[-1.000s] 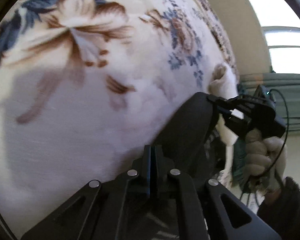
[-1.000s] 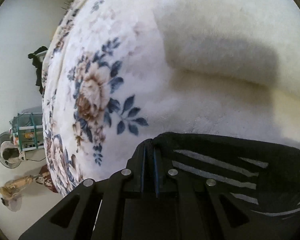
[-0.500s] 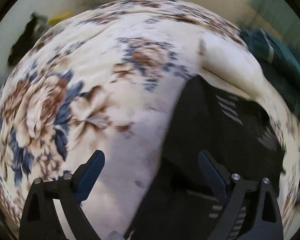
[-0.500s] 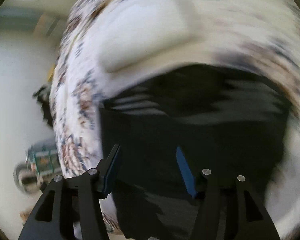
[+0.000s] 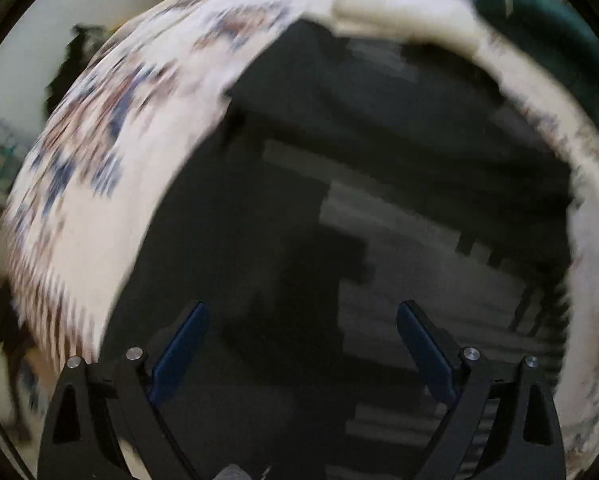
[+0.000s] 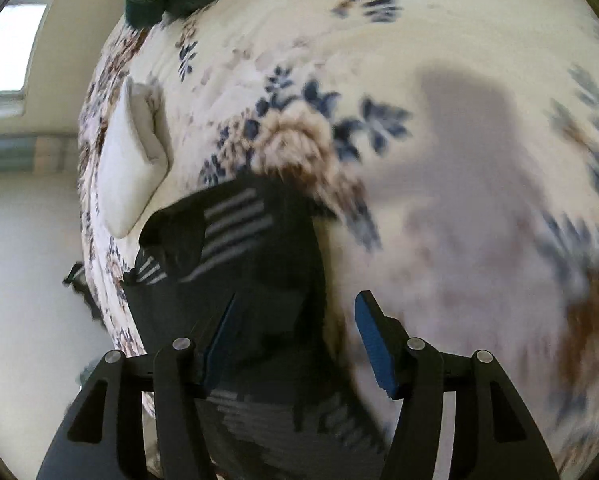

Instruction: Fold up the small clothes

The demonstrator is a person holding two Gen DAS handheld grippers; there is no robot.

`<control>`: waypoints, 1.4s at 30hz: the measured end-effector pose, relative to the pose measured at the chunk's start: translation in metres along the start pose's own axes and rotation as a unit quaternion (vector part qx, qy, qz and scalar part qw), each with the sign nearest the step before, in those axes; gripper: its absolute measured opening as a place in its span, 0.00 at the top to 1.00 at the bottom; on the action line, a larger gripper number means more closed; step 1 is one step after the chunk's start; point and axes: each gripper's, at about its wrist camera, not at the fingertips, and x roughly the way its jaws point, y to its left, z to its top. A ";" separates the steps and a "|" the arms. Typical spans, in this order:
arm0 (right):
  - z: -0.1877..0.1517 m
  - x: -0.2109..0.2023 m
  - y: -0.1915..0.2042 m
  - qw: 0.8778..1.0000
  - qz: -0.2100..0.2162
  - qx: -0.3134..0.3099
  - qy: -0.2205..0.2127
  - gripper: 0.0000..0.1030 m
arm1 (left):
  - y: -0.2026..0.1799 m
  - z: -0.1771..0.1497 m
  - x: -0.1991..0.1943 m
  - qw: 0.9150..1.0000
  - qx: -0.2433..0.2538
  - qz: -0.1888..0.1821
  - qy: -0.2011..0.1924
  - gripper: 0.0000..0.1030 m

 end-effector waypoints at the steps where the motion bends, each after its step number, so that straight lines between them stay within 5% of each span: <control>1: 0.016 0.018 -0.002 1.000 0.007 -0.009 0.013 0.41 | -0.005 -0.019 0.000 1.000 -0.015 0.021 0.011 0.07; 5: 0.055 0.081 -0.002 0.997 0.021 -0.021 0.069 0.42 | -0.020 -0.063 -0.002 0.996 -0.056 0.066 0.033 0.07; 6: 0.061 0.095 -0.003 0.996 0.027 -0.017 0.079 0.50 | -0.025 -0.069 -0.002 0.995 -0.060 0.069 0.037 0.07; 7: 0.065 0.105 -0.005 0.995 0.042 -0.010 0.086 0.90 | -0.031 -0.076 -0.003 0.994 -0.064 0.072 0.043 0.07; 8: 0.067 0.111 -0.007 0.995 0.040 -0.009 0.087 0.94 | -0.036 -0.080 -0.003 0.994 -0.066 0.067 0.048 0.07; 14: 0.088 0.069 0.008 0.994 -0.047 -0.100 -0.006 0.96 | -0.060 -0.088 -0.023 0.996 -0.069 0.035 0.043 0.07; 18: 0.106 0.100 0.012 0.987 -0.076 -0.123 0.063 0.94 | -0.075 -0.102 -0.027 0.997 -0.053 0.015 0.055 0.07; 21: 0.109 0.101 0.020 0.985 -0.054 -0.132 0.097 0.85 | -0.093 -0.116 -0.035 0.998 -0.022 -0.009 0.058 0.07; 23: 0.112 0.087 0.018 0.988 -0.017 -0.118 0.099 0.55 | -0.113 -0.133 -0.038 0.997 0.007 -0.033 0.069 0.07; 24: 0.113 0.075 0.015 0.989 -0.006 -0.115 0.091 0.51 | -0.123 -0.143 -0.038 0.996 0.018 -0.041 0.076 0.07; 31: 0.109 0.085 -0.013 0.986 0.019 -0.086 0.140 0.50 | -0.196 -0.203 0.000 0.985 0.090 -0.064 0.131 0.07; 33: 0.108 0.101 -0.017 0.986 0.028 -0.066 0.153 0.50 | -0.212 -0.212 0.009 0.983 0.115 -0.064 0.129 0.26; 34: 0.106 0.107 -0.018 0.986 0.034 -0.057 0.156 0.54 | -0.216 -0.214 0.010 0.983 0.122 -0.061 0.121 0.28; 35: 0.103 0.110 -0.022 0.986 0.040 -0.045 0.153 0.93 | -0.218 -0.215 0.009 0.983 0.125 -0.063 0.116 0.33; 42: 0.108 0.083 -0.004 0.986 -0.078 -0.139 0.057 0.97 | -0.207 -0.214 0.004 0.984 0.101 -0.085 0.120 0.39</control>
